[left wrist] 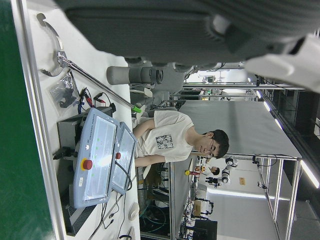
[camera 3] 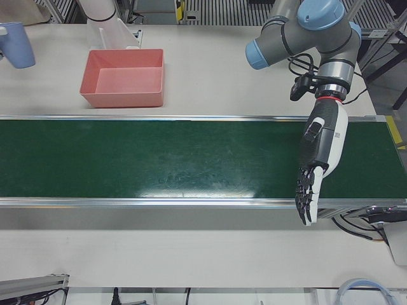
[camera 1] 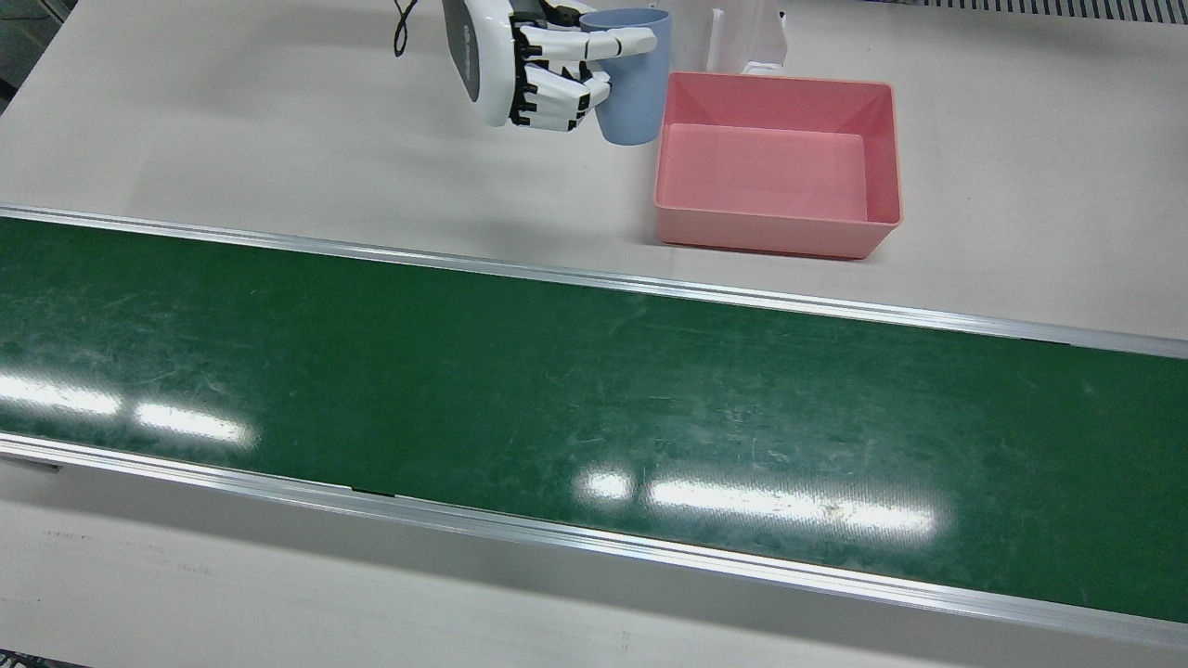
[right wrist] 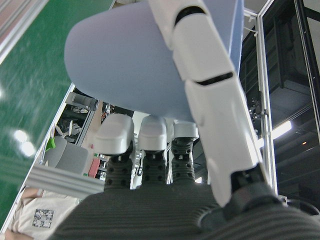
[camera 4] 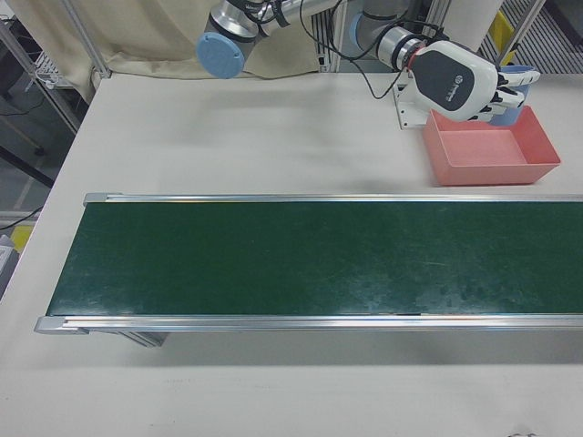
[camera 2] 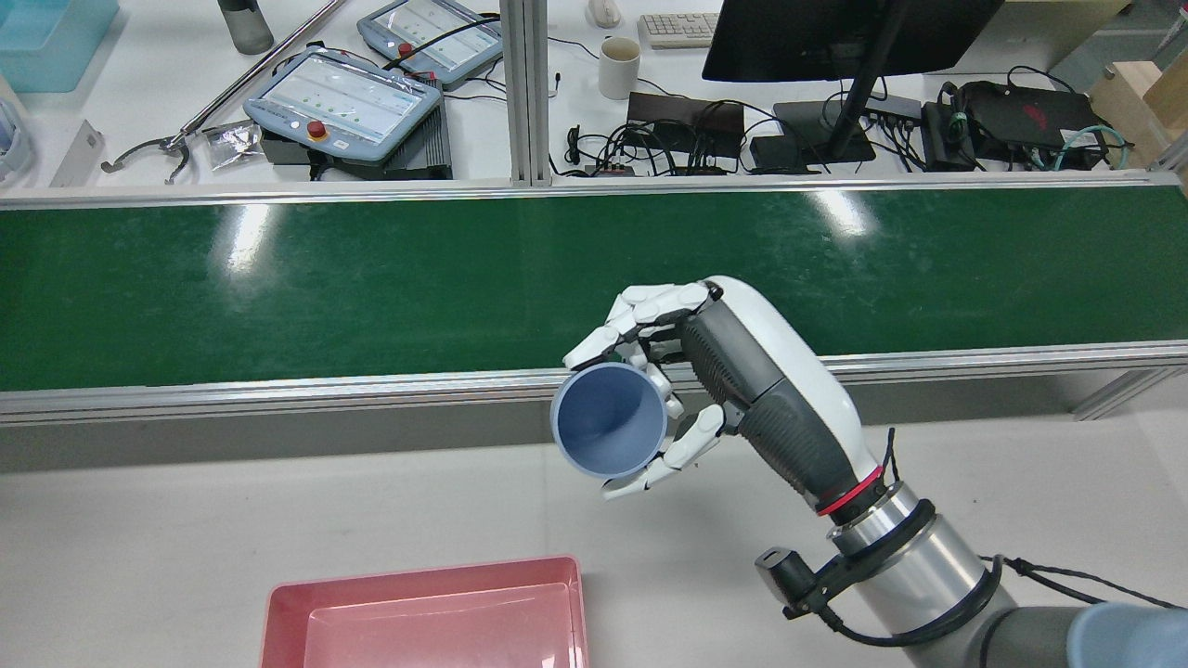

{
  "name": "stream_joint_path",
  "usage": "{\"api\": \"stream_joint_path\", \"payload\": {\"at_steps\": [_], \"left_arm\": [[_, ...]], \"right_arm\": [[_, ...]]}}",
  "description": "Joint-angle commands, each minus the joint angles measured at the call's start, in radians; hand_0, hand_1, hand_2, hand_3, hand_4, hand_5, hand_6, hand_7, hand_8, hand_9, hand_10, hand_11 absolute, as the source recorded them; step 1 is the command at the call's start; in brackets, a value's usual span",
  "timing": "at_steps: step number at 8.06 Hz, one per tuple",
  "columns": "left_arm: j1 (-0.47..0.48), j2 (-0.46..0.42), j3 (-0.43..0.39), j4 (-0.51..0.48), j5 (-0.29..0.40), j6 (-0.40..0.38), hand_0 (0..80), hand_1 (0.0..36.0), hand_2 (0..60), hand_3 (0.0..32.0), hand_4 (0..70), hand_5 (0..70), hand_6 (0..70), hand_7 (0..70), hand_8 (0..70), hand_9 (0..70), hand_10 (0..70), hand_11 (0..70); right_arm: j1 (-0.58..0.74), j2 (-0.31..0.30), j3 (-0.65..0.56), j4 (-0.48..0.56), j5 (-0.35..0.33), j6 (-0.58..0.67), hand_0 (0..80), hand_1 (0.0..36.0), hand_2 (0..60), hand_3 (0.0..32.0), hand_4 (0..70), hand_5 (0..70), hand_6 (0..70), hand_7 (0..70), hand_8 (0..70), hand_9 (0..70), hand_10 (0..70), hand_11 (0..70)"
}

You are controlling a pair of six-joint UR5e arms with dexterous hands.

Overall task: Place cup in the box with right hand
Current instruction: 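Lower the cup into the pink box and open the right hand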

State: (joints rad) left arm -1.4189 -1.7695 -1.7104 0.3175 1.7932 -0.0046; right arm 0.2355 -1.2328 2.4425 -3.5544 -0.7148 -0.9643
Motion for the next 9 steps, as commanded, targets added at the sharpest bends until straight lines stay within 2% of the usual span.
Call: {"api": "stream_joint_path", "payload": {"at_steps": [1,3,4,5,6,7,8,9], "left_arm": [[0.0,-0.001,0.002,0.0,0.0,0.0,0.0,0.0,0.0,0.0,0.0,0.0,0.0,0.0,0.0,0.0,0.0,0.0],[0.0,0.001,0.002,-0.002,0.0,0.0,0.0,0.0,0.0,0.0,0.0,0.0,0.0,0.0,0.0,0.0,0.0,0.0],[0.0,-0.001,0.002,-0.002,0.0,0.0,0.0,0.0,0.0,0.0,0.0,0.0,0.0,0.0,0.0,0.0,0.0,0.0],[0.002,-0.001,0.002,-0.002,0.0,0.0,0.0,0.0,0.0,0.0,0.0,0.0,0.0,0.0,0.0,0.0,0.0,0.0],[0.0,-0.001,0.002,-0.002,0.0,0.0,0.0,0.0,0.0,0.0,0.0,0.0,0.0,0.0,0.0,0.0,0.0,0.0],[0.002,-0.001,0.002,-0.002,0.0,0.0,0.0,0.0,0.0,0.0,0.0,0.0,0.0,0.0,0.0,0.0,0.0,0.0],[0.002,-0.001,0.002,-0.002,0.0,0.0,0.0,0.0,0.0,0.0,0.0,0.0,0.0,0.0,0.0,0.0,0.0,0.0],[0.002,-0.001,0.002,-0.002,0.0,0.0,0.0,0.0,0.0,0.0,0.0,0.0,0.0,0.0,0.0,0.0,0.0,0.0]], "right_arm": [[-0.212,0.015,-0.065,0.227,0.081,-0.212,80.0,36.0,60.0,0.0,53.2,32.9,54.2,70.0,70.0,70.0,70.0,70.0],[-0.22,0.012,-0.108,0.242,0.095,-0.203,80.0,36.0,60.0,0.0,62.6,32.1,53.8,70.0,70.0,70.0,70.0,70.0],[-0.222,0.019,-0.131,0.244,0.095,-0.202,80.0,36.0,39.7,0.0,61.7,31.3,51.6,70.0,70.0,70.0,70.0,70.0],[-0.222,0.026,-0.163,0.252,0.095,-0.185,80.0,36.0,23.0,0.0,70.0,28.8,47.3,70.0,70.0,70.0,70.0,70.0],[-0.22,0.048,-0.203,0.252,0.087,-0.159,80.0,33.3,3.1,0.0,70.0,22.5,36.5,70.0,56.4,70.0,60.1,70.0],[-0.213,0.067,-0.235,0.25,0.077,-0.133,80.0,18.7,0.0,0.0,64.3,13.6,22.1,70.0,33.0,46.5,31.9,47.2],[-0.202,0.082,-0.258,0.25,0.057,-0.117,60.8,6.9,0.0,0.0,56.3,7.6,10.9,47.2,18.8,24.4,16.8,25.2],[-0.199,0.084,-0.263,0.25,0.054,-0.116,55.2,2.9,0.0,7.6,52.1,6.1,8.5,42.6,17.1,21.8,15.0,22.1]]}}
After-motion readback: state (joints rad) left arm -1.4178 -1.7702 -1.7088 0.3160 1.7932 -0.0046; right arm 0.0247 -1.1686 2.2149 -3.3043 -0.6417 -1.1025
